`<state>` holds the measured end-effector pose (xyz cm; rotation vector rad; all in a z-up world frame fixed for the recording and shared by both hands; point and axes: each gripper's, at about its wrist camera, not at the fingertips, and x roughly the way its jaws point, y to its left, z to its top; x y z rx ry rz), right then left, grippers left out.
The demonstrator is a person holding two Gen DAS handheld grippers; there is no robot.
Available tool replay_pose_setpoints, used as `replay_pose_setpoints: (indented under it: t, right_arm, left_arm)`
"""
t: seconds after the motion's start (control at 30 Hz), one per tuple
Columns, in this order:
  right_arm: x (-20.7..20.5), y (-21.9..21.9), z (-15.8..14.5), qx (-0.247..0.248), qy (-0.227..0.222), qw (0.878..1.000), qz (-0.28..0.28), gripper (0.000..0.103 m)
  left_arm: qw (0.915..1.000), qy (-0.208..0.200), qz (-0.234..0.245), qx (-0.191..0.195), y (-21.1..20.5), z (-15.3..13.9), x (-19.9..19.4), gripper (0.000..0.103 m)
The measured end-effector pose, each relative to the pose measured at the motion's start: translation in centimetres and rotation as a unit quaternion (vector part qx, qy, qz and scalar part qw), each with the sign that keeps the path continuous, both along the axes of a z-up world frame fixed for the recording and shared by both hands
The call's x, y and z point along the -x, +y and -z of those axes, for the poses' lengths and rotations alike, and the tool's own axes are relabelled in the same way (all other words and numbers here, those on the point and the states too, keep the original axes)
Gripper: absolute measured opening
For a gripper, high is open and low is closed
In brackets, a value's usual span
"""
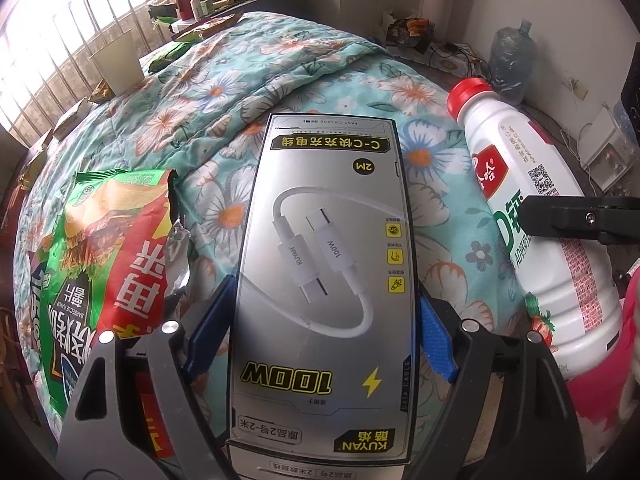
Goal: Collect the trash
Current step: 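Lift the charger box with the left tool while the right tool lifts the AD bottle, then open both tools over the blue wastebasket to drop box and bottle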
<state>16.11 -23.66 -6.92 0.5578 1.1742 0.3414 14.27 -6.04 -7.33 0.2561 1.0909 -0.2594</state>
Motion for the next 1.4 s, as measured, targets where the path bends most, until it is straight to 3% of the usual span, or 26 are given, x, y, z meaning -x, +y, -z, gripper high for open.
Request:
replay_pose_setpoints:
  t: [0.4, 0.63, 0.9, 1.07, 1.23, 1.4]
  right_arm:
    - [0.1, -0.3, -0.8, -0.006, -0.018, 1.000, 0.010, 0.064]
    - [0.1, -0.9, -1.5, -0.018, -0.027, 0.999, 0.028, 0.064]
    - [1.0, -4.2, -2.6, -0.044, -0.054, 0.995, 0.074, 0.064]
    - [2.6, -9.5, -3.5, -0.056, -0.075, 0.986, 0.139, 0.064]
    - [4.9, -16.2, -2.7, -0.056, -0.071, 0.969, 0.231, 0.064]
    - [5.7, -21.9, 0.6, -0.091, -0.038, 0.946, 0.307, 0.064]
  left_arm:
    - [0.9999, -0.003, 0.004, 0.009, -0.2, -0.6, 0.3, 0.077]
    - [0.9991, -0.013, 0.004, 0.040, 0.3, -1.9, 0.2, 0.077]
    - [0.9978, -0.016, 0.024, 0.060, -0.8, -3.5, -1.1, 0.077]
    - [0.9952, -0.025, 0.064, 0.070, -4.1, -5.5, -2.4, 0.077]
    - [0.9875, -0.009, 0.124, 0.097, -10.0, -6.9, -4.5, 0.077]
    - [0.9727, 0.064, 0.188, 0.121, -18.0, -5.3, -8.1, 0.077]
